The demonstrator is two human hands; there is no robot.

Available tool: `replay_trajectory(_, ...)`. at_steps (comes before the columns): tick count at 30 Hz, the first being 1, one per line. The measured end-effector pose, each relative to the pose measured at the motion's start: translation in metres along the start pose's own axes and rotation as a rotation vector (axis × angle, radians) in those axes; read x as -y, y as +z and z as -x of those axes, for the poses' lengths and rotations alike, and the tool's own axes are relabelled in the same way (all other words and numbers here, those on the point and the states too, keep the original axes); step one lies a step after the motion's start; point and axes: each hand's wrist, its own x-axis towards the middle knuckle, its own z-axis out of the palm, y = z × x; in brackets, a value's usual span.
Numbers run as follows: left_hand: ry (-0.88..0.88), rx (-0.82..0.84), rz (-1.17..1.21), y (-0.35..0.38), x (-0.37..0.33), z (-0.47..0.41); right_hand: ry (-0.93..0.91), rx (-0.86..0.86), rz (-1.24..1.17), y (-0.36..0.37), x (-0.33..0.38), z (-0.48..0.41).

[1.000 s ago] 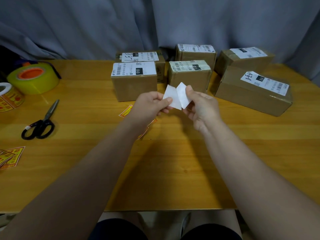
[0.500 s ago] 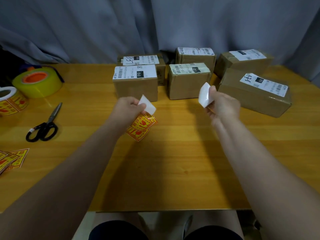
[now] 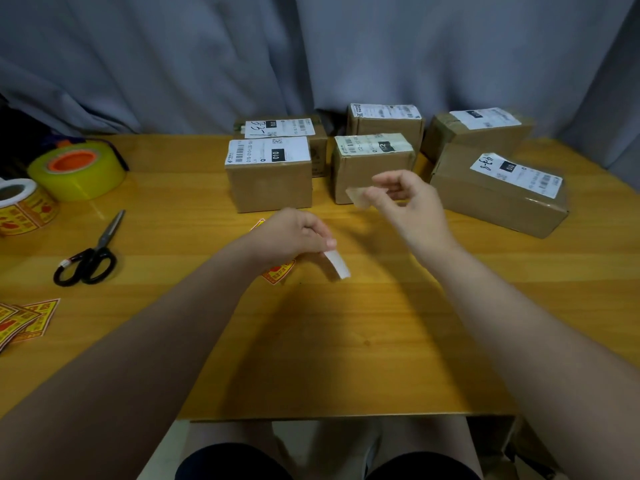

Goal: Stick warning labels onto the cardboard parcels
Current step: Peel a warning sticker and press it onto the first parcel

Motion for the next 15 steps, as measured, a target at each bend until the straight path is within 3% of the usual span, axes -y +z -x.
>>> replay_trajectory(4, 0.031, 0.042, -0.235, 0.008, 0.007, 0.0, -0.098, 0.12, 0.103, -0.011, -0.008, 0.005)
replay_trajectory(7, 0.156, -0.072, -0.374, 0.007, 0.005, 0.003, -0.178, 0.133, 0.136, -0.017, -0.007, 0.01)
replay_trajectory(10, 0.077, -0.165, -0.061, 0.008, -0.015, 0.012, -0.277, 0.104, 0.165, -0.019, -0.003, 0.014)
replay_trajectory(13, -0.148, 0.027, 0.234, 0.008, -0.029, 0.014, -0.327, 0.114, 0.189, -0.02, 0.003, 0.017)
replay_trajectory(15, -0.221, 0.139, 0.273, 0.009, -0.031, 0.015, -0.34, 0.121, 0.198, -0.02, 0.005, 0.018)
